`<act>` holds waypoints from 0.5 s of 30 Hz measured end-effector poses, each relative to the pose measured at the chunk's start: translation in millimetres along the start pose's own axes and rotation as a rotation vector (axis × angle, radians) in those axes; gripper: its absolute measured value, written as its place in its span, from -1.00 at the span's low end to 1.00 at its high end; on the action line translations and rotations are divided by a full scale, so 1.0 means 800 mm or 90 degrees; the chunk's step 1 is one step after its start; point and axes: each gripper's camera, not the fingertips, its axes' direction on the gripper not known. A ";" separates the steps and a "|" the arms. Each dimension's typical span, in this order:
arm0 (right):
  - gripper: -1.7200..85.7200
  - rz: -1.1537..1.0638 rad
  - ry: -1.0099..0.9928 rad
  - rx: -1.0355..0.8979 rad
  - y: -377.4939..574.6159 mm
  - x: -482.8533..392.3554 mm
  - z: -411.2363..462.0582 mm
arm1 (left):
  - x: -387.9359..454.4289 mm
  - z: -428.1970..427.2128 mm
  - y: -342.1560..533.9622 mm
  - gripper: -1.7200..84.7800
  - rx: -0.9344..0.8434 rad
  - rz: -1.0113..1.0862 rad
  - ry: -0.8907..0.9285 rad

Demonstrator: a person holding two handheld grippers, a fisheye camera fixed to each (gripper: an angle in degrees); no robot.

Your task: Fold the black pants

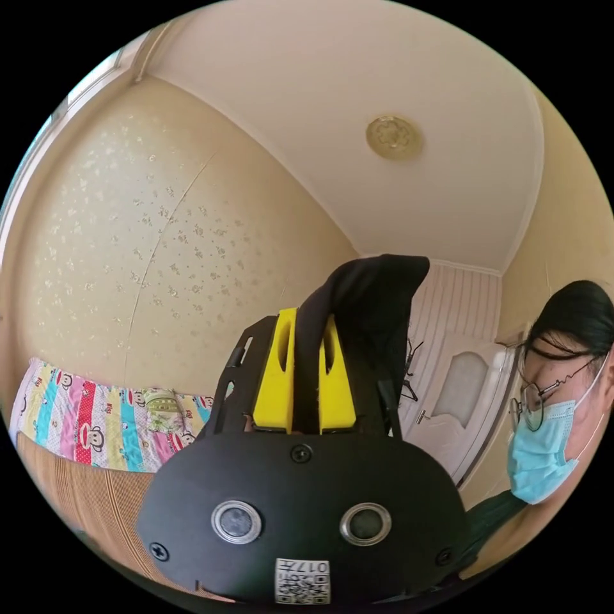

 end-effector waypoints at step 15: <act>-0.90 0.528 -0.138 0.128 -0.067 0.319 0.079 | -0.192 -0.105 -0.078 -0.81 -0.065 -0.004 0.154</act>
